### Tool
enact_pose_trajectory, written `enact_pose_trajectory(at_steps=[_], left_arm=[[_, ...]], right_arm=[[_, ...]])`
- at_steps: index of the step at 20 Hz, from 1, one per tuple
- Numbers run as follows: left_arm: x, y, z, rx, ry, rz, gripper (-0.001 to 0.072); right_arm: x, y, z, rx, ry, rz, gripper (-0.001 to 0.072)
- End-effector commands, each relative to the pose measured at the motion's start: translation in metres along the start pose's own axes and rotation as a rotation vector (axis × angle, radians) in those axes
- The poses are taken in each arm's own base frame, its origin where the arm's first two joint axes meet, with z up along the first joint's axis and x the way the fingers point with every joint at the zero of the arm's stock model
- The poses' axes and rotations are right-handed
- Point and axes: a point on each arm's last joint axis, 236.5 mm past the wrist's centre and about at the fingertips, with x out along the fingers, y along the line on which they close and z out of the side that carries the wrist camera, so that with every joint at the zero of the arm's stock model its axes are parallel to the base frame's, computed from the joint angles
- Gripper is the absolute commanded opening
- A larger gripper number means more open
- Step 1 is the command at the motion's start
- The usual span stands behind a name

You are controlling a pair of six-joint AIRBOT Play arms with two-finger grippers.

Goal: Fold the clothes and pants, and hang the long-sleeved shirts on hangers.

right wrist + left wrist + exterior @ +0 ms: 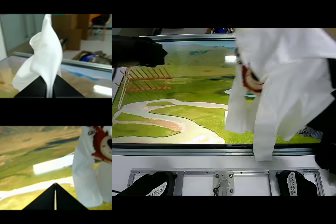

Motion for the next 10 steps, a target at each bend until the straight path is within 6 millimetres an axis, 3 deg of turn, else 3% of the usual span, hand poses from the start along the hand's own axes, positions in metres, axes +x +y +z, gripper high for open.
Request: enact_pose_trajectory(at_steps=[1,3,5,10], left_arm=[[0.026,-0.013,-0.008,0.022,0.059,-0.027,0.0016],[0.036,-0.011,-0.010,0.019,0.076,-0.025,0.0016],[0.041,-0.010,-0.010,0.025,0.079,-0.024,0.0016],[0.042,-0.009,-0.005,0.046,0.058,-0.020,0.0016]], right_arm=[[-0.051,-0.073,0.030,-0.120,-0.030,-0.424,0.0010],[-0.091,-0.109,0.041,-0.185,-0.031,-0.675,0.0010],[-0.131,-0.131,0.056,-0.249,-0.050,-0.875,0.0010],[-0.179,-0.149,0.096,-0.259,-0.232,-1.076,0.0010]])
